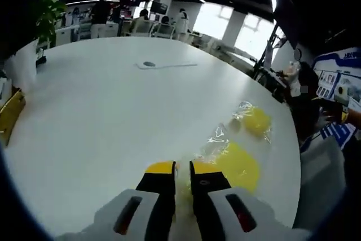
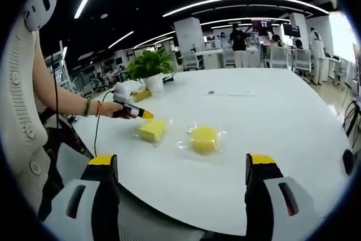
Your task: Compare the silicone blocks by pressing each to a similar depth, holding the contact briefly, and releasing to observe deformation and rebound differences across the visible hardness samples.
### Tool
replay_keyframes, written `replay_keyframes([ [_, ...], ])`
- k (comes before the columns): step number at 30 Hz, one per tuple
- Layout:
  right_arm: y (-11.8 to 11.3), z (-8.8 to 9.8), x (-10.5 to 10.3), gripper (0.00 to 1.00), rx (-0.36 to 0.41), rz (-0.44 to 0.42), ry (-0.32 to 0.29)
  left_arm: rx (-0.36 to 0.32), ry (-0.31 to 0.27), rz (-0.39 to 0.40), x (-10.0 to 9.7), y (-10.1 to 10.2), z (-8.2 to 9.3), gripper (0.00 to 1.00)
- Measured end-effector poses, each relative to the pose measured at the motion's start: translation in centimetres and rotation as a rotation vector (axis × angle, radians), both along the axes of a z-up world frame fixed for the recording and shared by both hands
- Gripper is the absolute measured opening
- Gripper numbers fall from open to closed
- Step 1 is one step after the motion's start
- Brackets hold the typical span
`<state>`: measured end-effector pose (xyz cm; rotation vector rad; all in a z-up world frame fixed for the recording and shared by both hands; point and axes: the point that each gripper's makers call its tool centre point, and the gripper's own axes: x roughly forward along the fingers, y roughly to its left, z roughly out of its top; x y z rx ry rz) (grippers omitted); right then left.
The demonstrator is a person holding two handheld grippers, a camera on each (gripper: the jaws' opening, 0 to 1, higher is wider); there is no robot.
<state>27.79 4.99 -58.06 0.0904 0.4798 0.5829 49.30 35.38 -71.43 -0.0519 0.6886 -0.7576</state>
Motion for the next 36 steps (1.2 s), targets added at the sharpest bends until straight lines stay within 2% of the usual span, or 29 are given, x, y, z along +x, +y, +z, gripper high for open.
replay_keyframes([
  [3, 0.3, 0.3, 0.1, 0.87, 0.014, 0.01, -0.009, -0.012, -0.022, 0.037, 0.0, 0.3, 1.2, 0.31],
  [6, 0.6, 0.6, 0.3, 0.87, 0.024, 0.029, -0.023, -0.006, -0.045, 0.039, -0.7, 0.2, 2.2, 0.37],
  [9, 0.8, 1.0, 0.4, 0.86, 0.039, 0.046, -0.034, -0.002, -0.064, 0.03, -2.0, -0.1, 3.4, 0.39],
  [12, 1.0, 1.4, 0.6, 0.85, 0.046, 0.063, -0.056, -0.006, -0.058, 0.011, -4.4, -1.0, 4.8, 0.35],
  [14, 1.1, 1.7, 0.7, 0.85, 0.055, 0.079, -0.069, 0.01, -0.089, -0.002, -6.1, -1.6, 6.0, 0.38],
  [18, 1.5, 2.0, 0.7, 0.84, 0.046, 0.126, -0.093, 0.014, -0.107, -0.007, -9.5, -2.7, 7.9, 0.44],
  [20, 1.7, 2.2, 0.6, 0.83, 0.061, 0.141, -0.094, 0.031, -0.14, -0.007, -11.0, -3.1, 9.0, 0.45],
  [21, 1.8, 2.4, 0.5, 0.83, 0.074, 0.149, -0.097, 0.045, -0.183, -0.001, -11.7, -3.2, 10.0, 0.44],
  [22, 1.9, 2.7, 0.5, 0.83, 0.093, 0.159, -0.109, 0.043, -0.197, 0.004, -12.2, -3.3, 10.5, 0.44],
  [25, 1.9, 3.0, 0.3, 0.83, 0.108, 0.173, -0.122, 0.002, -0.228, 0.015, -14.5, -4.3, 12.5, 0.47],
  [28, 1.8, 2.9, 0.1, 0.81, 0.118, 0.189, -0.118, -0.012, -0.269, 0.018, -16.3, -5.0, 14.0, 0.52],
  [31, 1.5, 2.9, 0.0, 0.8, 0.128, 0.205, -0.124, -0.017, -0.283, 0.025, -17.5, -5.2, 14.6, 0.52],
  [36, 0.8, 2.6, -0.2, 0.82, 0.144, 0.221, -0.121, -0.034, -0.278, 0.085, -19.2, -4.8, 15.1, 0.54],
])
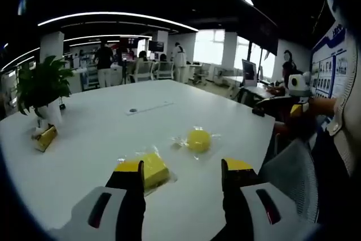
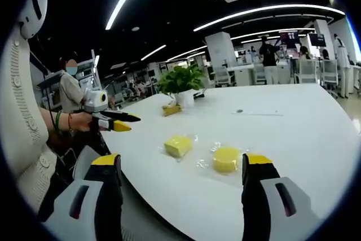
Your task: Compare the silicone blocks by pressing each to a similar depth, holding the contact briefly, and releasing to observe deformation and rebound differences across the visible hardness samples.
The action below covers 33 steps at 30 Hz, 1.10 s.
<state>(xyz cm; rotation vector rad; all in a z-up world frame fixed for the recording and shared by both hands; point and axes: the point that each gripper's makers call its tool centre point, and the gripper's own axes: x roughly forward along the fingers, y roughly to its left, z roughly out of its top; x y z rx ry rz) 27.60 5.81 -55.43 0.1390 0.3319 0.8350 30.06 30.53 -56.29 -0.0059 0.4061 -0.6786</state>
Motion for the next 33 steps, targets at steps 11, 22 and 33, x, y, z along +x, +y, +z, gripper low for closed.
replay_keyframes([
  [11, -2.0, 0.1, 0.0, 0.84, 0.017, -0.03, 0.001, -0.032, -0.006, 0.068, -1.4, 1.1, 0.5, 0.54],
  [22, -2.8, 0.0, 0.1, 0.85, 0.022, -0.046, -0.001, -0.03, 0.034, 0.029, -1.4, 0.6, -0.7, 0.55],
  [33, -4.4, -0.7, 1.8, 0.82, 0.031, -0.071, 0.011, -0.098, 0.104, 0.0, -0.2, -3.5, -0.8, 0.61],
])
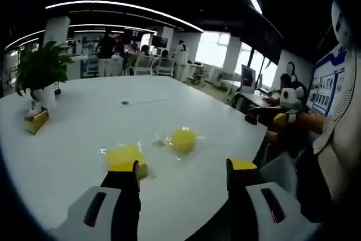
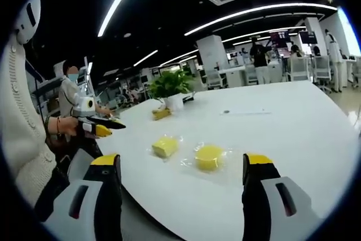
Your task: Compare the silicone blocks by pressing each to a similar depth, holding the contact briefly, and releasing to observe deformation and rebound differences across the visible hardness samples.
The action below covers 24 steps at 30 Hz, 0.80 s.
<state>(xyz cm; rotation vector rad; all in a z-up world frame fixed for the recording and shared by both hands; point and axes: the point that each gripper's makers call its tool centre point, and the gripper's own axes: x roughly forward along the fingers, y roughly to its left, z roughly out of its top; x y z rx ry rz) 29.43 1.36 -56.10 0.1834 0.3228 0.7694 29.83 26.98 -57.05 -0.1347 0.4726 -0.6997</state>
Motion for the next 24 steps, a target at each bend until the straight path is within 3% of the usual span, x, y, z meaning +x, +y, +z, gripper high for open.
replay_keyframes([
  [3, -0.2, -0.4, 0.3, 0.82, 0.006, -0.001, 0.01, -0.017, 0.022, -0.002, 0.7, -1.1, -0.2, 0.63],
  [12, -0.7, -1.4, 1.7, 0.82, 0.014, -0.002, 0.04, -0.237, 0.185, 0.05, 3.9, -5.3, -1.8, 0.65],
  [17, -1.0, -2.1, 2.6, 0.81, 0.013, 0.003, 0.071, -0.313, 0.271, 0.132, 6.8, -6.9, -4.3, 0.62],
  [24, -1.6, -3.3, 3.3, 0.81, 0.008, 0.0, 0.12, -0.441, 0.38, 0.269, 10.5, -7.4, -7.6, 0.68],
])
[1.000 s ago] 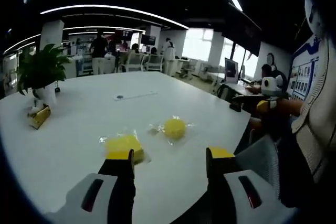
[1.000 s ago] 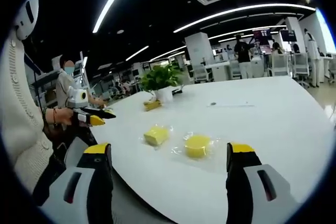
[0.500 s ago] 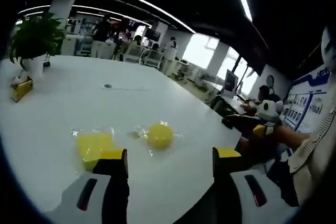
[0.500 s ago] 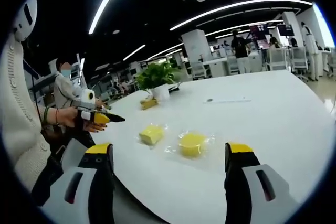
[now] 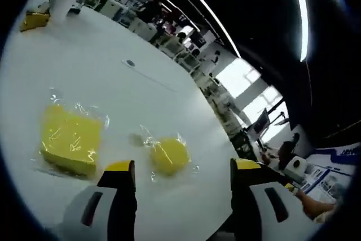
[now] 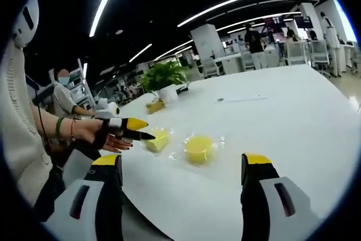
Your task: Compare the silicone blocks by pressing each to a similar depth, holding the contact briefly, and releasing to observe deformation and rebound differences across the visible hardness samples.
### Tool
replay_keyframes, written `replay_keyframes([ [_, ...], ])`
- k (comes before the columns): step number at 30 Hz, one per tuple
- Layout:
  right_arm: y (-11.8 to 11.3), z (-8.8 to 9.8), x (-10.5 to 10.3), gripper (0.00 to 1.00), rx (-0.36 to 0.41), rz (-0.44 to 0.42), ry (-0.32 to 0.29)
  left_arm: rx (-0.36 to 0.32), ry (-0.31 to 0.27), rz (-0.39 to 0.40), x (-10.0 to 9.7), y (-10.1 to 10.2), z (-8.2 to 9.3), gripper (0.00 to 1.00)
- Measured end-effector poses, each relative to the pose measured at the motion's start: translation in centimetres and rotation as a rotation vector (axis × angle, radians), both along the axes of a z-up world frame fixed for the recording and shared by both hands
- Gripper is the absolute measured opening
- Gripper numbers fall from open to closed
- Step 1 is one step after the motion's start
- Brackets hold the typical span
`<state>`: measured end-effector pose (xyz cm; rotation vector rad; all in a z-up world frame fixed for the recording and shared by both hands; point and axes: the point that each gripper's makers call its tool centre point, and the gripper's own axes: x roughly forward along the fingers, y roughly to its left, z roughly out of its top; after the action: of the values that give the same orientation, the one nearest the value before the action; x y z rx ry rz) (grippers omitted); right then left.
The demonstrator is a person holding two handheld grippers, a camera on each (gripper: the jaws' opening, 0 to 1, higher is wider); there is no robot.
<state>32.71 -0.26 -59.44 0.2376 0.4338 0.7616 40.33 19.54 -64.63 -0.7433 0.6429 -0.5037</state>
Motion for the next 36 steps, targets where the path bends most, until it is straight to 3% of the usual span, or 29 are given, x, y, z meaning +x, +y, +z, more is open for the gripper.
replay_keyframes([
  [4, 0.0, -0.5, 0.7, 0.8, 0.014, 0.0, 0.024, -0.05, 0.052, 0.06, 1.8, -0.6, -1.3, 0.72],
  [11, 0.1, -1.2, 1.9, 0.78, 0.017, 0.005, 0.054, -0.073, 0.089, 0.073, 3.9, -2.2, -3.4, 0.71],
  [20, -0.5, -1.8, 2.6, 0.77, 0.012, -0.004, 0.088, -0.103, 0.091, 0.144, 6.6, -3.5, -5.6, 0.69],
  [21, -0.6, -1.9, 2.6, 0.77, 0.01, -0.002, 0.092, -0.127, 0.068, 0.169, 7.1, -3.5, -5.5, 0.68],
  [23, -0.8, -2.0, 2.6, 0.76, 0.007, -0.001, 0.098, -0.163, 0.088, 0.191, 7.4, -3.5, -5.9, 0.63],
  [36, -1.4, -2.8, 3.6, 0.75, 0.004, -0.001, 0.118, -0.205, 0.06, 0.237, 10.0, -4.8, -6.7, 0.47],
])
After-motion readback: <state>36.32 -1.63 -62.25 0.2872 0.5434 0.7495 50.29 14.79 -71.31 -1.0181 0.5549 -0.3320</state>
